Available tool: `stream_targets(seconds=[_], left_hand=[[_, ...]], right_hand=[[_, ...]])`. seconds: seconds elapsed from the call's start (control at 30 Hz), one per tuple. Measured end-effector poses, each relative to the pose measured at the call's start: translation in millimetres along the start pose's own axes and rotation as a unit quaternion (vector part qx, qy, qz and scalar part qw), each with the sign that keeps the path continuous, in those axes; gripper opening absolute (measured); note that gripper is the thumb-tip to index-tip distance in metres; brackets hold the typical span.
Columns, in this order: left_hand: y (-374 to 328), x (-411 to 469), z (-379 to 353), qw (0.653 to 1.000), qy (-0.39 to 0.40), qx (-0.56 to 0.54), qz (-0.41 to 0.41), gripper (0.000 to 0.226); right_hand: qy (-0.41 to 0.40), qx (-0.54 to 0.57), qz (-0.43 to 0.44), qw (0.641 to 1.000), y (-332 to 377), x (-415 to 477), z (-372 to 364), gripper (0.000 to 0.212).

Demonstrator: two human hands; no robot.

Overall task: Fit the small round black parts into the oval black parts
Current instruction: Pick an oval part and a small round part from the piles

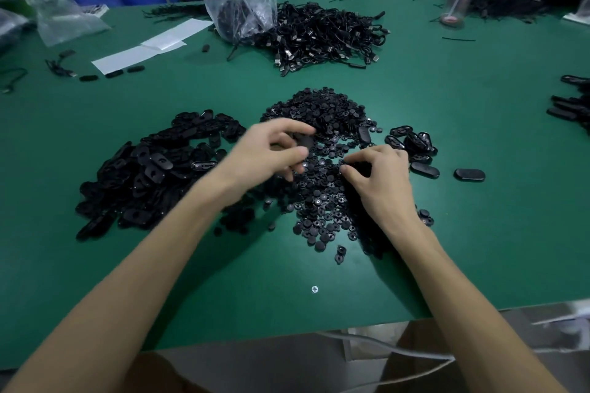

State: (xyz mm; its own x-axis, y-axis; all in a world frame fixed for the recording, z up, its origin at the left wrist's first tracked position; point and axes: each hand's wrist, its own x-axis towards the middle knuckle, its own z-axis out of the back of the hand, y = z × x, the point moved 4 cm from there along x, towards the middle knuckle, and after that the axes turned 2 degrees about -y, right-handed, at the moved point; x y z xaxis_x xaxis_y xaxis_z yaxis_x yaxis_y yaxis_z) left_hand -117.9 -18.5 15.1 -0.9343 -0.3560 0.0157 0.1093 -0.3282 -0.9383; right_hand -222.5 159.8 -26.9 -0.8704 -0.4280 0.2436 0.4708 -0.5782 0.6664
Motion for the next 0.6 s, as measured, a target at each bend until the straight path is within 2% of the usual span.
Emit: stream_targets(seconds=[0.07,0.13,0.33,0.43,0.6], left_hand=[[6,3,-26,0.999,0.011,-0.037,-0.032,0.028],[14,5,-39,0.996,-0.013,-0.067,-0.049,0.025],[28,5,-31,0.977,-0.06,-0.182,-0.089,0.026],[31,5,-30,0.978,-0.052,-0.183,-0.084,0.029],[32,7,-32,0.984,-0.029,-0.151,-0.09,0.04]], right_hand=[[0.0,0.001,0.003,1.0,0,0,0,0.017],[-0.002,0.0,0.005,1.0,0,1,0,0.015],[-0.024,0.029,0.026,0.999,4,0,3,0.004],[-0.056,0.08,0.047,0.994,9,-3,9,0.002],[-0.043,0.155,0.039,0.986,10,-4,10,0.007]])
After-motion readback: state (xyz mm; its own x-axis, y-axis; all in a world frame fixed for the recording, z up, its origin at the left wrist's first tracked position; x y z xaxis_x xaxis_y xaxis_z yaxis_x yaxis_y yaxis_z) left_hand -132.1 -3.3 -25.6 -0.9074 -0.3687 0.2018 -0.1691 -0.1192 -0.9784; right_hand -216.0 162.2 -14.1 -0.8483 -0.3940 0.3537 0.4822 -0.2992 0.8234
